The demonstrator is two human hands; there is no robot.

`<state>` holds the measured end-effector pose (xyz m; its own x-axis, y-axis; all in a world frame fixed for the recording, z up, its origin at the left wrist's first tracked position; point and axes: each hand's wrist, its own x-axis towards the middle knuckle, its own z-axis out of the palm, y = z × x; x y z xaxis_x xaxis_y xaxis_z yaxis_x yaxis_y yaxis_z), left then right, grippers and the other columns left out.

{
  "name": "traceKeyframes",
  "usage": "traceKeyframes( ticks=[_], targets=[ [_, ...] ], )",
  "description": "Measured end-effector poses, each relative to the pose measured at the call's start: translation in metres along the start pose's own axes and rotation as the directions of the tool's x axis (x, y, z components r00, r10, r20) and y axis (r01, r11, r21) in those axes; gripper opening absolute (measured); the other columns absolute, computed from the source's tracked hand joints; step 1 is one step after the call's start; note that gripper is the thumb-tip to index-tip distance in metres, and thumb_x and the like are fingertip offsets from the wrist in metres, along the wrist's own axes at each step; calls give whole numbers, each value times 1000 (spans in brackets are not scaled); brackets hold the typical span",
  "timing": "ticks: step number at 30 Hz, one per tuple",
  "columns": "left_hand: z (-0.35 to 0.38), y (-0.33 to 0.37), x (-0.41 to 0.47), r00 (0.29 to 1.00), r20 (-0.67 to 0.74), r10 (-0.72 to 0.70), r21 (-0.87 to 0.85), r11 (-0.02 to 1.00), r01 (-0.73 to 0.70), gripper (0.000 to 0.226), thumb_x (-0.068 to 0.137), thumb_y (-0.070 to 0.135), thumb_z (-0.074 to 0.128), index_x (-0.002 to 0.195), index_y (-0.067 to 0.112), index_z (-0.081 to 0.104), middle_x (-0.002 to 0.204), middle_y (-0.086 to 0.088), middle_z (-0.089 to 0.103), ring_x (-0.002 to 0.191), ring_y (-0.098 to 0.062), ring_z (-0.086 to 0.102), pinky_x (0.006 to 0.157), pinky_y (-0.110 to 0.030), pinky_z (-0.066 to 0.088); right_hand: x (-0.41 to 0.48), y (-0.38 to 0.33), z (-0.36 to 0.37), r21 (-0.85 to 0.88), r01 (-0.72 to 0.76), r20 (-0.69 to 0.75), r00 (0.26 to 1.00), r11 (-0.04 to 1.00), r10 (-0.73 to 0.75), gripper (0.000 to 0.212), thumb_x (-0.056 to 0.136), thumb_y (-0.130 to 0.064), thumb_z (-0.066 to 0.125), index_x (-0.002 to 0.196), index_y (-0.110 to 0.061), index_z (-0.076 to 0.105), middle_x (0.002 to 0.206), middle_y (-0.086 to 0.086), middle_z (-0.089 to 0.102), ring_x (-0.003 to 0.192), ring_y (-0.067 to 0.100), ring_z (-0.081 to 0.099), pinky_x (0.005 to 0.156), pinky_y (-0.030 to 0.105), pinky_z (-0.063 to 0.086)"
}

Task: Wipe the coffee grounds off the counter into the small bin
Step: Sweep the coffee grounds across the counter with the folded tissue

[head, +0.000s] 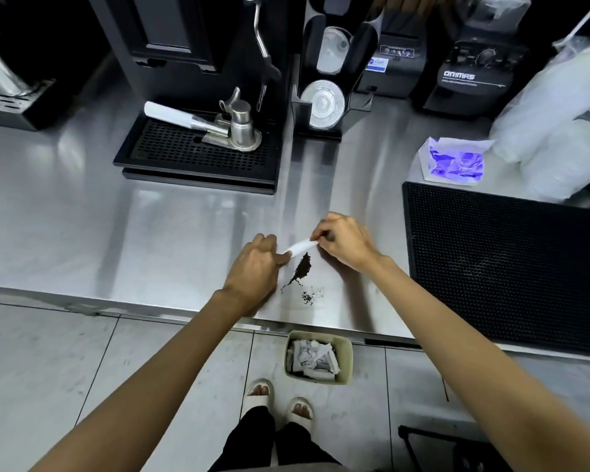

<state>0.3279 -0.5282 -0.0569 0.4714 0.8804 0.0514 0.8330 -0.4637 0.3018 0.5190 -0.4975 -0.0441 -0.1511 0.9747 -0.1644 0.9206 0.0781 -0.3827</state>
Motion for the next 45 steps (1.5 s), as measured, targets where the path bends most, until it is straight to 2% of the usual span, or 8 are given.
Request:
traceKeyframes(
  ticks=[5,10,16,22,28,32,37,45],
  targets=[
    [7,2,-19,990,-3,141,-12,990,-141,34,61,-2,78,87,19,78,66,-7,57,57,-26,52,49,-29,48,-50,4,7,3,-25,0,1000,1000,25,23,87,-17,56,102,-26,72,102,-1,65,96,21,64,80,33,49],
    [-7,0,-32,986,-163,27,-105,993,-45,42,76,18,38,88,16,79,65,-8,56,60,-30,56,55,-30,47,-45,-10,1,115,-34,-36,999,993,38,23,88,-18,57,99,-29,74,100,-3,65,98,20,62,76,25,42],
    [4,-10,-50,960,-182,-214,-122,973,194,22,72,-2,64,88,4,78,64,-16,55,59,-35,56,54,-33,53,-3,-40,8,55,116,19,993,992,-117,24,88,-17,56,96,-29,74,103,-5,66,103,19,61,87,31,46],
    [18,20,-61,976,-165,-142,-109,986,125,31,61,-12,70,88,2,75,68,-12,57,59,-31,55,54,-28,50,-11,-23,8,3,188,98,977,982,-187,22,85,-17,56,91,-29,73,95,-6,63,97,18,62,75,27,41],
    [34,67,-62,987,-105,-122,-140,984,107,32,61,-10,75,90,5,75,68,-9,58,59,-26,53,48,-34,53,-44,19,2,25,186,80,979,982,-188,21,83,-13,58,91,-24,74,94,-2,64,86,18,64,76,37,53],
    [38,85,-58,985,-104,-137,-177,977,117,33,62,-12,73,91,5,76,69,-11,58,61,-28,54,51,-35,55,-59,39,1,43,122,48,991,992,-124,21,86,-14,58,93,-25,74,92,-2,62,85,16,61,69,27,45],
    [29,73,-49,972,-154,-178,-225,964,141,30,73,-6,71,100,6,75,72,-13,56,67,-30,55,57,-34,54,-50,42,-4,119,88,-5,996,989,-88,17,86,-19,61,91,-28,75,84,-10,54,82,8,51,70,26,38],
    [25,47,-25,987,-96,-129,-172,979,112,31,69,-11,65,96,1,76,70,-19,58,66,-39,56,59,-40,55,-34,31,-2,64,46,-6,999,997,-46,21,87,-16,57,94,-26,73,88,-5,55,91,17,61,70,24,37]
  ],
)
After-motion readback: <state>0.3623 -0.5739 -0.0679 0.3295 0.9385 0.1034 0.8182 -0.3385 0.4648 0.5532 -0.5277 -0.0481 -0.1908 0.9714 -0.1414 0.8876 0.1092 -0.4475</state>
